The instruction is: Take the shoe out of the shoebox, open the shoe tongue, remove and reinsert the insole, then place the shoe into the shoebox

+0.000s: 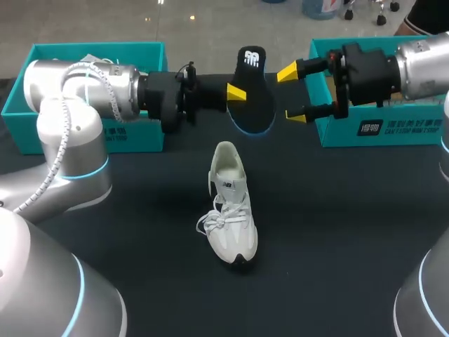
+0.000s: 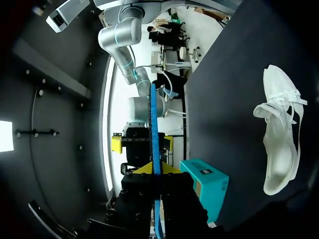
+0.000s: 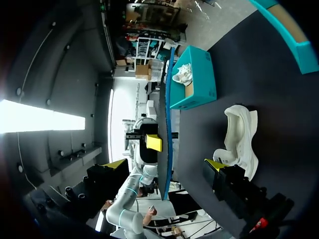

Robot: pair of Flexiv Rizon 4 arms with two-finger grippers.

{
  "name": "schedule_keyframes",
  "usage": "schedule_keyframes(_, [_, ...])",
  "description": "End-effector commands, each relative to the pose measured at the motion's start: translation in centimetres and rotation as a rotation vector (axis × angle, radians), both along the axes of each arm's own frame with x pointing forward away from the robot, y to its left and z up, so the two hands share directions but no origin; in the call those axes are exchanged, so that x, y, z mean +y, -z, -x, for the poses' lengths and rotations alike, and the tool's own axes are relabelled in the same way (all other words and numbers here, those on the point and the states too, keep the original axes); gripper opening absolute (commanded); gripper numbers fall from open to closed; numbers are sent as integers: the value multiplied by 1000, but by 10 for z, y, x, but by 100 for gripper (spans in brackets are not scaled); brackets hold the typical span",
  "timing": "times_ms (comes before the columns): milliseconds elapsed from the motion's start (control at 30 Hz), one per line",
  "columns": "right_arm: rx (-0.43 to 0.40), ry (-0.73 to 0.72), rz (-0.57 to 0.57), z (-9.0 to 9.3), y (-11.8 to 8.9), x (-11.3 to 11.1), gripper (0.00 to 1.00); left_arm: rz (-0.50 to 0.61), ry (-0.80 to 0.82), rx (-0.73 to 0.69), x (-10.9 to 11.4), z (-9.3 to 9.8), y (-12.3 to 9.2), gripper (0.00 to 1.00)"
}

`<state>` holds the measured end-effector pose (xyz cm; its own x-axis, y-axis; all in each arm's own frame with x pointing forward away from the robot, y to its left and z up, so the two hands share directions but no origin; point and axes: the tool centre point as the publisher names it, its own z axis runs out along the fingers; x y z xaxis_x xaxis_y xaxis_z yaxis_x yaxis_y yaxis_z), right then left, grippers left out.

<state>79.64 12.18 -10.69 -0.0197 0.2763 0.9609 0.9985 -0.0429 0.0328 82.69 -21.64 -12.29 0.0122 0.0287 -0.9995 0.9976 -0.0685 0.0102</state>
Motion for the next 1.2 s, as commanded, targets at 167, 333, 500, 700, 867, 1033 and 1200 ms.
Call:
schedule_keyframes(167, [9,-24,-2,-15,3,18,64,14,13,-5,-16,2,0,0])
schedule_keyframes(333, [24,-33,-3,-12,7,23,48,33,-6,-17,-17,1,-2,0])
schedule_keyframes(500, [34,-37,-6,-9,10,27,45,45,-11,-25,-18,1,-3,0])
schedule_keyframes(700, [32,-29,-16,-10,11,30,29,52,-6,-26,-18,0,-4,0])
schedule_keyframes(867, [30,-24,-24,-10,11,31,0,62,-10,-31,-18,0,-5,0])
schedule_keyframes(1033, [22,-17,-53,-9,12,31,0,82,-11,-31,-16,0,-6,0])
schedule_keyframes(1200, [2,-5,-64,-9,10,28,0,81,13,-34,-7,0,-7,100])
